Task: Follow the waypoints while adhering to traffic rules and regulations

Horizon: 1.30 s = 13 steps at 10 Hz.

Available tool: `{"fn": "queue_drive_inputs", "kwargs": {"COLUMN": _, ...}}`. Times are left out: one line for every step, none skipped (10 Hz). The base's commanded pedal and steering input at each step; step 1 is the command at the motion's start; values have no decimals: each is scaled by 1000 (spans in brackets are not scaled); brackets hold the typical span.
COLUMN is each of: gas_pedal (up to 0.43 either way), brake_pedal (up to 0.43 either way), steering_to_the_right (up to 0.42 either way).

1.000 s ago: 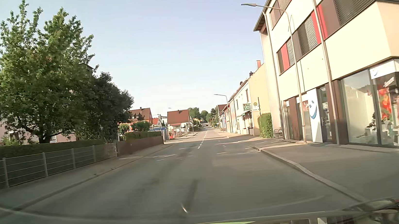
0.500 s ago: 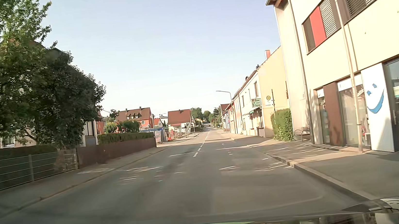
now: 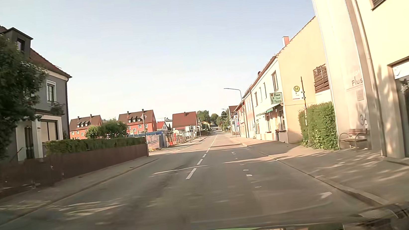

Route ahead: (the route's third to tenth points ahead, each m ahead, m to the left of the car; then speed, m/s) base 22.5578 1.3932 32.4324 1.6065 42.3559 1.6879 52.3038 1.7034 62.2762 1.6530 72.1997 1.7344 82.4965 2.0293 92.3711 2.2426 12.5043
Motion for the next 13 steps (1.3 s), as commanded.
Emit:
{"fn": "queue_drive_inputs", "kwargs": {"gas_pedal": 110, "brake_pedal": 0, "steering_to_the_right": -4}}
{"fn": "queue_drive_inputs", "kwargs": {"gas_pedal": 110, "brake_pedal": 0, "steering_to_the_right": -3}}
{"fn": "queue_drive_inputs", "kwargs": {"gas_pedal": 118, "brake_pedal": 0, "steering_to_the_right": -3}}
{"fn": "queue_drive_inputs", "kwargs": {"gas_pedal": 118, "brake_pedal": 0, "steering_to_the_right": -3}}
{"fn": "queue_drive_inputs", "kwargs": {"gas_pedal": 118, "brake_pedal": 0, "steering_to_the_right": -3}}
{"fn": "queue_drive_inputs", "kwargs": {"gas_pedal": 110, "brake_pedal": 0, "steering_to_the_right": -3}}
{"fn": "queue_drive_inputs", "kwargs": {"gas_pedal": 67, "brake_pedal": 0, "steering_to_the_right": -3}}
{"fn": "queue_drive_inputs", "kwargs": {"gas_pedal": 59, "brake_pedal": 0, "steering_to_the_right": -3}}
{"fn": "queue_drive_inputs", "kwargs": {"gas_pedal": 59, "brake_pedal": 0, "steering_to_the_right": -3}}
{"fn": "queue_drive_inputs", "kwargs": {"gas_pedal": 67, "brake_pedal": 0, "steering_to_the_right": -3}}
{"fn": "queue_drive_inputs", "kwargs": {"gas_pedal": 79, "brake_pedal": 0, "steering_to_the_right": -3}}
{"fn": "queue_drive_inputs", "kwargs": {"gas_pedal": 87, "brake_pedal": 0, "steering_to_the_right": -3}}
{"fn": "queue_drive_inputs", "kwargs": {"gas_pedal": 98, "brake_pedal": 0, "steering_to_the_right": -3}}
